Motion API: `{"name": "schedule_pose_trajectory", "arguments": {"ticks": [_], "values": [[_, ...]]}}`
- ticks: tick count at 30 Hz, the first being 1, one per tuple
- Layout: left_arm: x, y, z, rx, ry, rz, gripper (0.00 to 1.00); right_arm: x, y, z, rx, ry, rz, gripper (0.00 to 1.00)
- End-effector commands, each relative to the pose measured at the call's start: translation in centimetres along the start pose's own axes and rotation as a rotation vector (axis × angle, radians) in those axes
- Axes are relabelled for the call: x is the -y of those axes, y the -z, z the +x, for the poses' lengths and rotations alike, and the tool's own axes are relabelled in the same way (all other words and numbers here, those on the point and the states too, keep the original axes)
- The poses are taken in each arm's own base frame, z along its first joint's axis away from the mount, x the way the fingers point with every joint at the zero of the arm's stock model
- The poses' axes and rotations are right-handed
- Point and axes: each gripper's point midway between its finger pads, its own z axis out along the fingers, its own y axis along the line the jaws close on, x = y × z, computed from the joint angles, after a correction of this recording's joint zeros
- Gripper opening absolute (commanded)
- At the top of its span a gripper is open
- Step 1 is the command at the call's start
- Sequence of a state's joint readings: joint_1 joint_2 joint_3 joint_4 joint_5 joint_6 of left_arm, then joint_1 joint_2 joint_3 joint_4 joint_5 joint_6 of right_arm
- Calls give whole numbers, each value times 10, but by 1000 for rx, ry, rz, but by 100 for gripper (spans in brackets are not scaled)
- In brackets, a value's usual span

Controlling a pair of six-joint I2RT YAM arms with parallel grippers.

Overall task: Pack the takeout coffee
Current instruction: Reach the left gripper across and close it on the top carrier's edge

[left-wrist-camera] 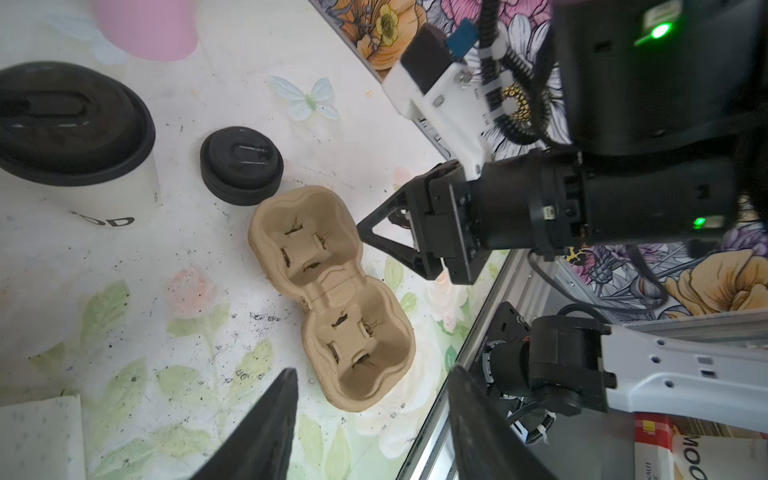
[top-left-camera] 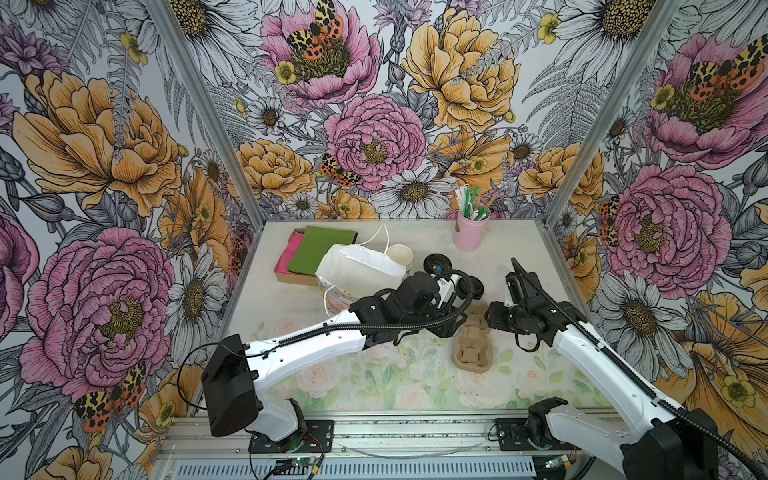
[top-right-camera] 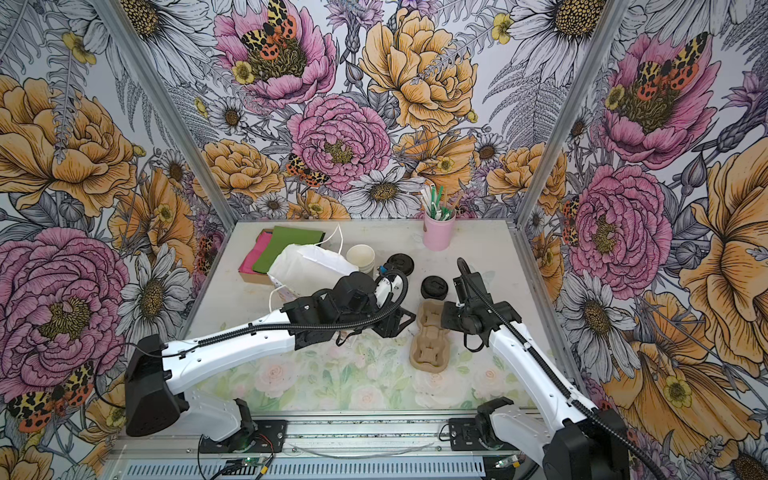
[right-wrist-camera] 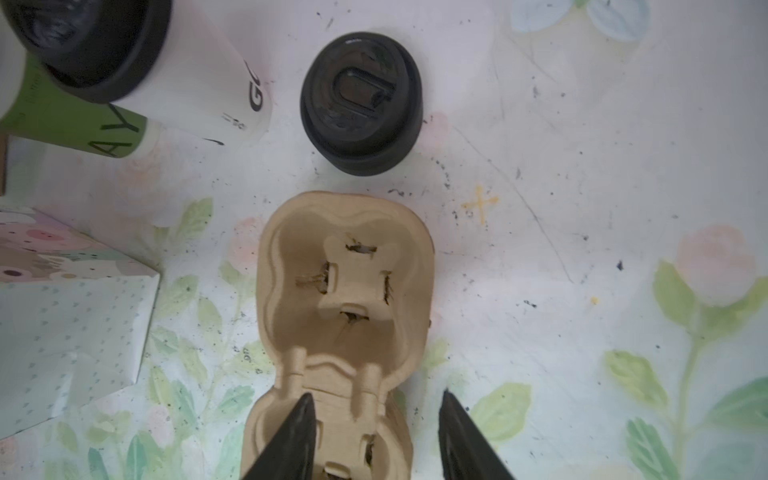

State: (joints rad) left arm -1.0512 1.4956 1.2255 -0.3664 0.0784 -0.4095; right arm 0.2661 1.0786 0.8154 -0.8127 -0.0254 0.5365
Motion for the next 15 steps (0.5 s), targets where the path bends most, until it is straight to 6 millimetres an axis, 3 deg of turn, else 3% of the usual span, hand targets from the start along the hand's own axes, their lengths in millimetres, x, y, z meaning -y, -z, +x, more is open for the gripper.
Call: {"name": "schedule_pose_trajectory", "arguments": {"ticks": [1, 9, 15], "values": [[9, -12, -6, -5, -29, 24, 59, 16, -3, 3, -10, -41, 64, 46], [2, -49, -5, -49, -23, 2, 58, 17, -9, -21, 5, -87, 20, 42], [8, -70, -14, -59, -37, 32, 55, 34, -23, -26, -20, -199, -9, 38]]}}
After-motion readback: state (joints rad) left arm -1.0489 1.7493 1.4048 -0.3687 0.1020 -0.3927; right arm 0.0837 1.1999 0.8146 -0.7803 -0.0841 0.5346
